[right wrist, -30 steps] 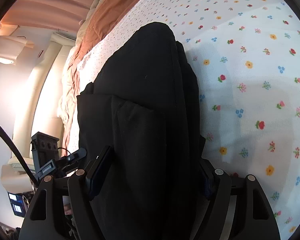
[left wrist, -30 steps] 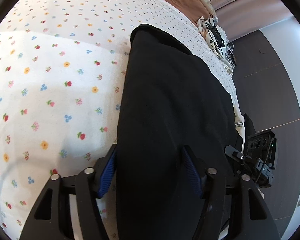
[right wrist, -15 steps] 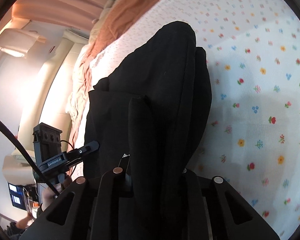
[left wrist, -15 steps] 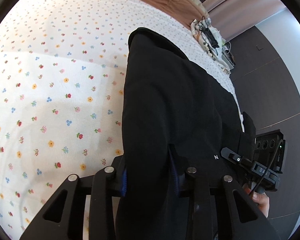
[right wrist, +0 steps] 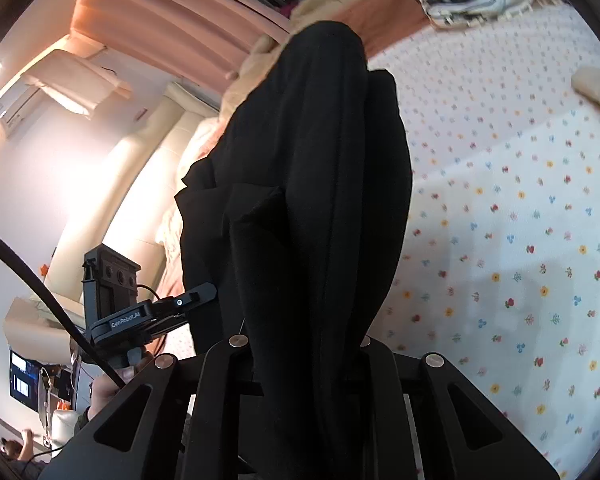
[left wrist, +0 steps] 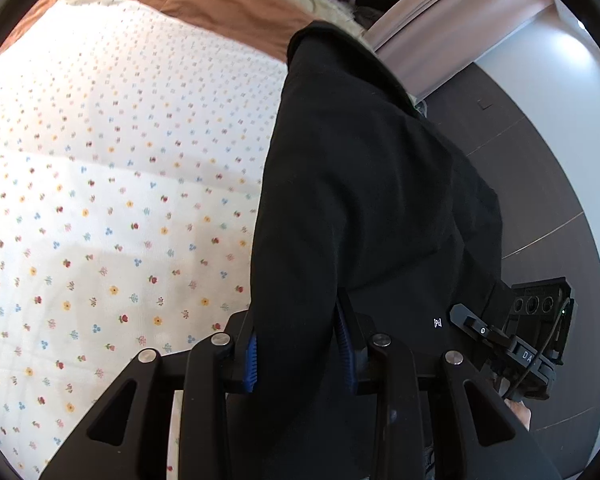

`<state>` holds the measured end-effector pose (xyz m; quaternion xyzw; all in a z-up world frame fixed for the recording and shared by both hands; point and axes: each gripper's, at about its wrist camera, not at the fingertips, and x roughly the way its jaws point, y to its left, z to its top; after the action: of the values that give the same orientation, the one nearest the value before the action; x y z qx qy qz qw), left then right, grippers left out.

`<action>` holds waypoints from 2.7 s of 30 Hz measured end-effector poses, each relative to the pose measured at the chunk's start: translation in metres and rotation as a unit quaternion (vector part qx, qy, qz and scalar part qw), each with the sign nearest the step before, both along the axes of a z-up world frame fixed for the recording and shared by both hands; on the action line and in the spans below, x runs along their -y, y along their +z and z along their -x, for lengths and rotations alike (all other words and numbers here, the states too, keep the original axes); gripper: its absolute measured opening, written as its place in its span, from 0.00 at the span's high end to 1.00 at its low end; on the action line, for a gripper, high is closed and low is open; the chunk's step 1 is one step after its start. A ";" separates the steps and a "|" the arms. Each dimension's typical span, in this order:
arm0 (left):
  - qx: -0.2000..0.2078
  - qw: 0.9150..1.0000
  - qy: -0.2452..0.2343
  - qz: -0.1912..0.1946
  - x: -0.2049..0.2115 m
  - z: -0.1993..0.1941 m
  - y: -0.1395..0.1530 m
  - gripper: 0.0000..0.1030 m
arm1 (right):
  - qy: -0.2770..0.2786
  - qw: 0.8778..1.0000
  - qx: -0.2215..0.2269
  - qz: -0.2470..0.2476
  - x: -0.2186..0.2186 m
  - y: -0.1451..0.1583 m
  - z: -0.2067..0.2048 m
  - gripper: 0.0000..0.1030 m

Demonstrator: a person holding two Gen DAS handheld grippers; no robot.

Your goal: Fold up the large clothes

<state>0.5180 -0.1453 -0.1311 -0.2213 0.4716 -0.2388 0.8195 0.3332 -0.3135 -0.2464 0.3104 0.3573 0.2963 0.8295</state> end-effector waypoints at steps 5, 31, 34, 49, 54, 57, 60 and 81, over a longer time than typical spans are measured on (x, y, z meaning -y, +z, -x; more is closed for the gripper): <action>0.025 1.000 -0.003 0.007 -0.009 0.012 0.029 0.69 | -0.007 1.000 0.030 0.002 0.003 0.030 0.023 0.86; 0.100 0.994 -0.017 0.027 -0.087 0.042 0.130 0.69 | -0.026 0.992 0.119 0.009 -0.034 0.124 0.103 0.86; 0.102 0.994 -0.014 0.033 -0.106 0.041 0.134 0.69 | -0.022 0.992 0.126 0.011 -0.047 0.134 0.104 0.86; 0.126 0.991 0.030 0.025 -0.203 0.048 0.146 0.69 | 0.019 0.991 0.133 0.002 -0.141 0.155 0.056 0.86; 0.128 0.990 0.057 0.013 -0.254 0.050 0.144 0.69 | 0.048 0.990 0.134 -0.003 -0.186 0.156 0.035 0.86; 0.128 0.989 0.074 0.005 -0.284 0.050 0.144 0.69 | 0.066 0.989 0.134 -0.005 -0.215 0.158 0.020 0.86; 0.130 0.987 0.091 0.000 -0.315 0.051 0.143 0.69 | 0.083 0.988 0.133 -0.007 -0.243 0.160 0.005 0.86; 0.106 0.969 0.222 -0.031 -0.497 0.090 0.116 0.69 | 0.214 0.971 0.108 -0.003 -0.431 0.159 -0.071 0.86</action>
<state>0.4275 0.3514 -0.0146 -0.2680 0.3281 -0.0581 0.9040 0.4043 0.1174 -0.0873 0.1953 0.3225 0.4996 0.7799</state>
